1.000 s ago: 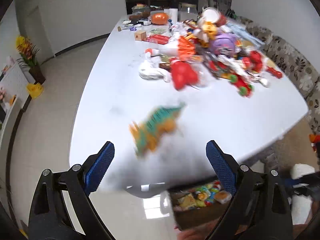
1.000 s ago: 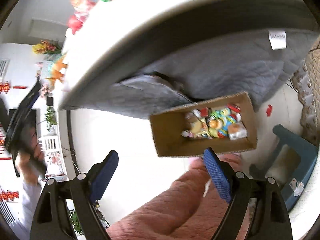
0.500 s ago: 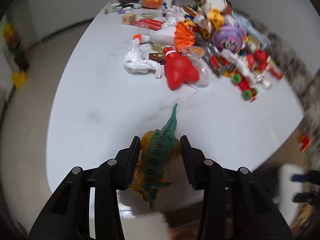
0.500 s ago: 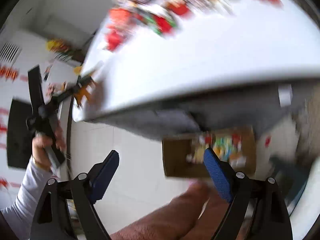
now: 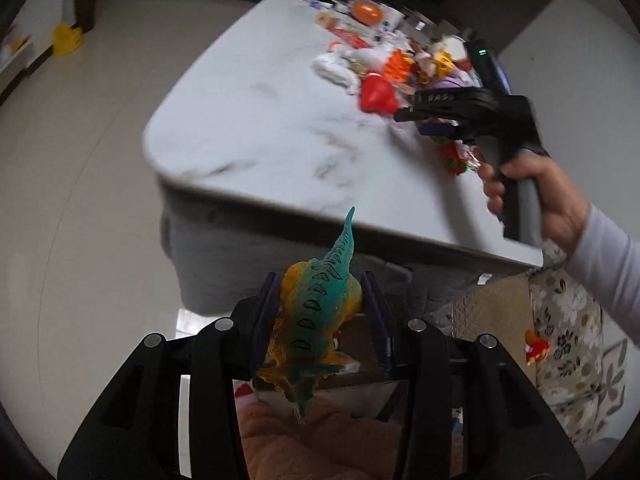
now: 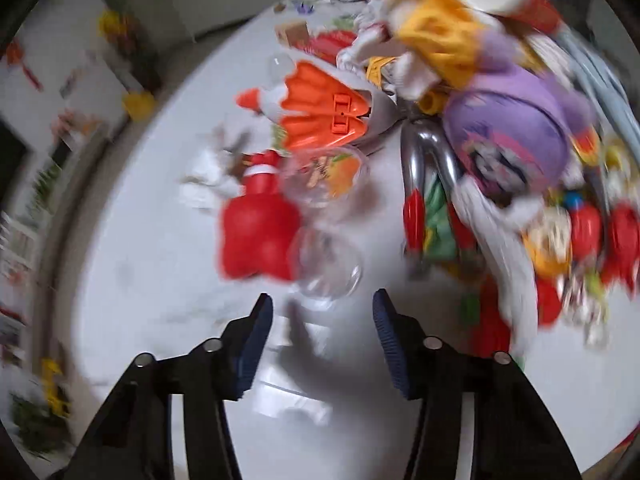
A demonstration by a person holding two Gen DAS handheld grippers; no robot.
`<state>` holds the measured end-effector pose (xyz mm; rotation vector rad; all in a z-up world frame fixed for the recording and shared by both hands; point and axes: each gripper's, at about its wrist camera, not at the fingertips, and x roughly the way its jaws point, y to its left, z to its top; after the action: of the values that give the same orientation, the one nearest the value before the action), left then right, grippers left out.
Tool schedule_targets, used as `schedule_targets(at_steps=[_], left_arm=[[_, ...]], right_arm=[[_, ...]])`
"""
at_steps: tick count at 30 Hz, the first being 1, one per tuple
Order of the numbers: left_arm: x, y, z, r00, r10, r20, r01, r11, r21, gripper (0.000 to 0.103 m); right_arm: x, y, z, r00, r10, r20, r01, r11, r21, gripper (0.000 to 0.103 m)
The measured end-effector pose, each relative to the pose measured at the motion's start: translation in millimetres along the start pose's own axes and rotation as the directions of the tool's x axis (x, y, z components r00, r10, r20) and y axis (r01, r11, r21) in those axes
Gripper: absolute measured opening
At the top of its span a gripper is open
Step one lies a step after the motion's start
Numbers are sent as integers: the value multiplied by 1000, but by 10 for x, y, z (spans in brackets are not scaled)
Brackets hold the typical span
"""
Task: Collect trash
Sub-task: 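Grasp the green dinosaur toy with the left tool while the right tool grasps a clear plastic cup, then lower both held items into the cardboard box and release them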
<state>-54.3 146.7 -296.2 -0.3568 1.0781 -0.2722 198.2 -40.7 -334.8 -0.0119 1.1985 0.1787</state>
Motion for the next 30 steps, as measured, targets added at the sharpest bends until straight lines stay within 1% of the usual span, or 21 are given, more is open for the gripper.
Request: schedule_targets(at_steps=[1, 3, 5, 9, 12, 13, 15, 16, 18, 21, 23, 25, 27, 29, 30], left_arm=[[-31, 41, -27, 1000, 5, 6, -5, 1000, -13, 41], [-79, 104, -52, 1000, 15, 14, -14, 999, -33, 41], [-118, 158, -79, 1000, 18, 18, -17, 999, -43, 41], [-99, 155, -53, 1000, 12, 15, -12, 999, -34, 41], [-42, 74, -36, 1000, -4, 6, 4, 1000, 4, 41], [-18, 38, -37, 1000, -9, 0, 9, 1000, 18, 41], [25, -69, -27, 1000, -24, -12, 24, 998, 61, 41], [47, -127, -30, 999, -30, -20, 31, 996, 87, 41], [113, -271, -56, 998, -45, -47, 51, 989, 141, 41], [309, -442, -176, 989, -72, -127, 96, 976, 193, 41], [462, -526, -273, 979, -82, -184, 121, 970, 211, 41], [693, -620, -438, 963, -78, -259, 142, 961, 238, 41], [918, -662, -579, 945, -80, -317, 160, 958, 237, 41], [1193, -677, -722, 926, -71, -371, 165, 959, 230, 41], [1345, -681, -804, 916, -63, -395, 164, 959, 229, 41]], right_arm=[[86, 43, 45, 1000, -21, -14, 20, 999, -35, 44], [138, 110, 104, 999, -52, -4, 51, 996, -77, 40], [146, 163, 169, 998, -55, -4, 55, 994, -97, 36], [0, 224, 125, 999, -33, -5, 32, 992, -122, 36], [-229, 140, -60, 1000, -7, 1, 7, 993, -116, 36], [-289, 79, -133, 1000, 12, -2, -12, 995, -101, 36], [-501, -67, -361, 997, 80, -5, -80, 996, -46, 36], [-583, -195, -459, 996, 93, -6, -93, 995, -41, 36], [-790, -288, -715, 992, 128, -1, -128, 991, -29, 36], [-1077, -437, -1251, 983, 182, -13, -182, 983, 16, 36], [-1162, -576, -1620, 977, 209, -48, -206, 976, 70, 36], [-1116, -654, -1961, 977, 197, -83, -189, 977, 96, 36], [-1010, -744, -2241, 976, 187, -114, -173, 977, 126, 36], [-748, -856, -2560, 967, 187, -171, -157, 972, 174, 36], [-538, -908, -2718, 964, 172, -202, -134, 973, 188, 36]])
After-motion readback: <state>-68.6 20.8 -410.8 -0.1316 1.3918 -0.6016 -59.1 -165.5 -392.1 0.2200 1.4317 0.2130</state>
